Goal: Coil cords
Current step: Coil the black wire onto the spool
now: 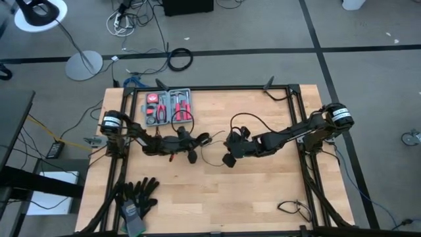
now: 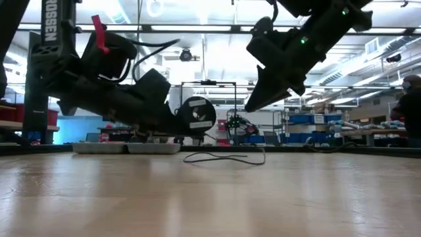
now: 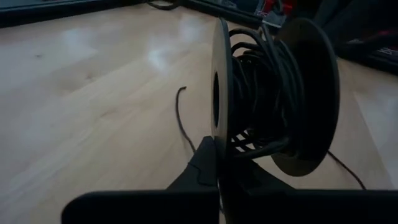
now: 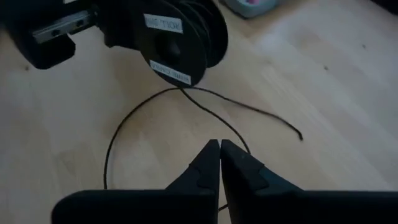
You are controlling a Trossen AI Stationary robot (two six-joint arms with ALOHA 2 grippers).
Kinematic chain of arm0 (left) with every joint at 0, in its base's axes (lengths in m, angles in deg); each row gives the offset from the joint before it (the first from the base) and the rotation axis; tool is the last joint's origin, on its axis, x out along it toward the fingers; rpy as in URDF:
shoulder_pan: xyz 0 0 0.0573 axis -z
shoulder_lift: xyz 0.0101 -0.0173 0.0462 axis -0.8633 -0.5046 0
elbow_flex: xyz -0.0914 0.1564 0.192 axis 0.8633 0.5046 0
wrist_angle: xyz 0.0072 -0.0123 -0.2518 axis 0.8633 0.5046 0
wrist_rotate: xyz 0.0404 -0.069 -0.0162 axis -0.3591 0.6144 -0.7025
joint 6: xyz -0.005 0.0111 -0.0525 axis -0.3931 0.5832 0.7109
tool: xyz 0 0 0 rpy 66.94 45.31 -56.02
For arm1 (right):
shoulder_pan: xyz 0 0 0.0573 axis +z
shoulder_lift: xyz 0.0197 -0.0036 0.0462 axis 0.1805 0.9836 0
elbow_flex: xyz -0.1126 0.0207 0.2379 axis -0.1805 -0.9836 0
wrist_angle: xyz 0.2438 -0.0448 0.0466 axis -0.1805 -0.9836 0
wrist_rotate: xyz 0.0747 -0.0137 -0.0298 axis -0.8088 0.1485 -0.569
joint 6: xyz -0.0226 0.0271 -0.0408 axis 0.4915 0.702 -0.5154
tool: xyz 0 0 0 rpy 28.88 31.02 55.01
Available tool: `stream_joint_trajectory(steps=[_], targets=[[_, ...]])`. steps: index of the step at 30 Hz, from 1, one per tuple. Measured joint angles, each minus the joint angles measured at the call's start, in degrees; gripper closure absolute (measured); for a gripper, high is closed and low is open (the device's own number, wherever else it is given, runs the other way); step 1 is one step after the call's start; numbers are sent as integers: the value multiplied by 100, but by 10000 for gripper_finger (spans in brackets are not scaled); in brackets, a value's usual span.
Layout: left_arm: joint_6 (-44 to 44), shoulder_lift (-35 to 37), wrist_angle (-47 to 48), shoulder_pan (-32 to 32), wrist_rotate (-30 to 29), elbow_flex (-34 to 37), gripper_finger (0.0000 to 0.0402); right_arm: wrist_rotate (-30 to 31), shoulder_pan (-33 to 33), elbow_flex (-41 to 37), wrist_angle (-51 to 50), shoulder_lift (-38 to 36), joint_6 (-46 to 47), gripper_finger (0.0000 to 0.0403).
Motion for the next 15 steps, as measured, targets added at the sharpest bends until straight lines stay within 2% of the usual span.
stream_joint_trajectory(steps=[2, 8, 13, 15], targets=[[-11, 0, -71, 0, -1, 36, 402, 22, 0, -185, 478, 0, -258, 387], [-25, 4, -115, 0, -14, 27, 402, -117, -9, -1461, 3250, 1, -590, 394], [-51, 4, -121, 0, -28, 27, 402, -1242, -338, -2740, 6132, 2, -549, 401], [-51, 2, -133, 0, -8, 27, 402, -1498, -528, -3010, 6903, 0, -462, 400]])
